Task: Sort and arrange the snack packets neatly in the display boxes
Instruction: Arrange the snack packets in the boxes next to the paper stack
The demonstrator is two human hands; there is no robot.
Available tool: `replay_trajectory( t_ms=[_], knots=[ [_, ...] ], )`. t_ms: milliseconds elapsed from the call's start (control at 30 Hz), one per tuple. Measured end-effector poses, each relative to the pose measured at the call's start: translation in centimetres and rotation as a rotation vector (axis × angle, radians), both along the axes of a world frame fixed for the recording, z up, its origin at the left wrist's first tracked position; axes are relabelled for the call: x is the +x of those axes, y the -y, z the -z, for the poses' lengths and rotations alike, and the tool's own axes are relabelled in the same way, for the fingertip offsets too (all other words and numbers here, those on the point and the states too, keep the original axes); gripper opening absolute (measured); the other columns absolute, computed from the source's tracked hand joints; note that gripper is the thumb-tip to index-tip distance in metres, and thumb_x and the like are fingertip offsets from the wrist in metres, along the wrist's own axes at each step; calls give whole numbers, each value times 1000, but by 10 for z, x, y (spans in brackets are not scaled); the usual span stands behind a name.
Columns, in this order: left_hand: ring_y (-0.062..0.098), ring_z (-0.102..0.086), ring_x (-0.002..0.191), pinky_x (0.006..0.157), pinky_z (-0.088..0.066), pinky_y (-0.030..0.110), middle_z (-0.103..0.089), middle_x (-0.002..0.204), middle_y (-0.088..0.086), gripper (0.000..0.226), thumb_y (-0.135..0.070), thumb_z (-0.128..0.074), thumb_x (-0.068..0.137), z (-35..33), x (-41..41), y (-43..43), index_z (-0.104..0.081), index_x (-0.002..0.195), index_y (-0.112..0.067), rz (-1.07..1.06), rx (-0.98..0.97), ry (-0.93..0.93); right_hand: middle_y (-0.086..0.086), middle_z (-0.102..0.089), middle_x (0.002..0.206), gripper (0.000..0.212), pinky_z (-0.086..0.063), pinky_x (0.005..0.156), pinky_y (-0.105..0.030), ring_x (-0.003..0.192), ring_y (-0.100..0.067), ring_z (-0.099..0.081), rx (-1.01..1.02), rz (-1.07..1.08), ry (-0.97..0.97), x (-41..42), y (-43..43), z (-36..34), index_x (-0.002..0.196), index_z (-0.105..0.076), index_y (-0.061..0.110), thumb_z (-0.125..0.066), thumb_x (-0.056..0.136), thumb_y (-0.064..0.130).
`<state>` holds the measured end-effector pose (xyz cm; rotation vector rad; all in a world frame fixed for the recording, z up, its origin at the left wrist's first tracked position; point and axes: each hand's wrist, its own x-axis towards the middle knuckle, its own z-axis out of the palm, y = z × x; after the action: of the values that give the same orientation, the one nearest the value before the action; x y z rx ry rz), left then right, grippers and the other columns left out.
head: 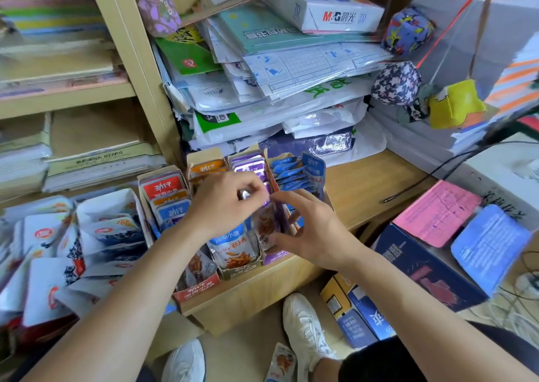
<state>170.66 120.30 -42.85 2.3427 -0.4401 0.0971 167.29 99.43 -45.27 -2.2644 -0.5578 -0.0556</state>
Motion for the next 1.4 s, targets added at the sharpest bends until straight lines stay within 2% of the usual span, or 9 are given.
replay_trajectory(
  t_ms=[167, 300, 533, 633, 733, 900, 1033, 1233, 1400],
  knots=[
    [18, -46, 126, 101, -35, 39, -60, 139, -8, 47, -42, -50, 98, 4, 5, 2, -56, 141, -25, -91, 582, 193, 2, -63, 120, 54, -60, 77, -33, 99, -11, -62, 26, 100, 15, 5, 14, -5, 134, -55, 21, -72, 84, 12],
    [20, -40, 125, 100, -29, 43, -65, 130, -8, 61, -53, -31, 93, 10, 2, 7, -55, 141, -24, -76, 727, 127, 1, -54, 129, 76, -60, 81, -37, 109, -16, -60, 54, 113, -45, 3, 18, -5, 151, -39, 29, -69, 84, 8],
    [-22, -40, 100, 96, -22, 35, -63, 90, -21, 17, -45, -61, 93, -13, -9, -6, -75, 103, -45, 209, 197, -189, 9, -46, 132, 84, -53, 82, -26, 113, -10, -53, -24, 45, -61, -1, 20, -5, 153, -34, 37, -68, 83, 7],
    [1, -58, 107, 109, -31, 48, -71, 102, -22, 27, -54, -53, 81, -18, -12, -19, -73, 98, -56, 374, 145, -379, 11, -39, 134, 79, -49, 79, -14, 110, -6, -52, -139, -89, -88, -1, 22, -3, 149, -41, 37, -69, 81, 6],
    [19, -65, 97, 92, -48, 48, -75, 102, -12, 30, -43, -56, 84, -11, -8, -18, -78, 104, -41, 240, 11, -260, 10, -36, 134, 55, -56, 86, -27, 117, -15, -51, -190, -109, -70, -4, 20, -1, 133, -57, 33, -71, 84, 14],
    [18, -29, 141, 107, -19, 45, -32, 162, -6, 74, -60, -26, 89, 8, 5, -9, -34, 155, -27, -58, 651, 96, 9, -41, 129, 36, -57, 87, -32, 118, -15, -51, -199, -71, -84, -2, 23, -6, 118, -65, 33, -74, 85, 46],
    [19, -30, 131, 96, -19, 43, -47, 148, -3, 70, -58, -31, 96, 17, 10, -1, -27, 156, -22, -89, 683, 76, 5, -48, 122, 36, -56, 84, -35, 110, -15, -54, -195, -23, -39, -2, 20, -3, 113, -70, 29, -71, 84, 49],
    [13, -36, 109, 80, -16, 37, -58, 105, -23, 45, -53, -45, 80, 5, 2, -4, -68, 118, -44, 42, 374, -17, 8, -53, 117, 34, -56, 84, -37, 103, -11, -58, -43, 42, -4, -4, 12, 4, 117, -63, 27, -73, 87, 41],
    [-5, -43, 112, 105, -21, 40, -61, 105, -14, 27, -53, -46, 77, -1, -13, -23, -69, 86, -64, 214, 95, -220, 11, -51, 132, 70, -52, 96, -33, 117, -11, -56, 1, 52, -53, -6, 9, 2, 145, -38, 43, -74, 85, 40]
  ],
)
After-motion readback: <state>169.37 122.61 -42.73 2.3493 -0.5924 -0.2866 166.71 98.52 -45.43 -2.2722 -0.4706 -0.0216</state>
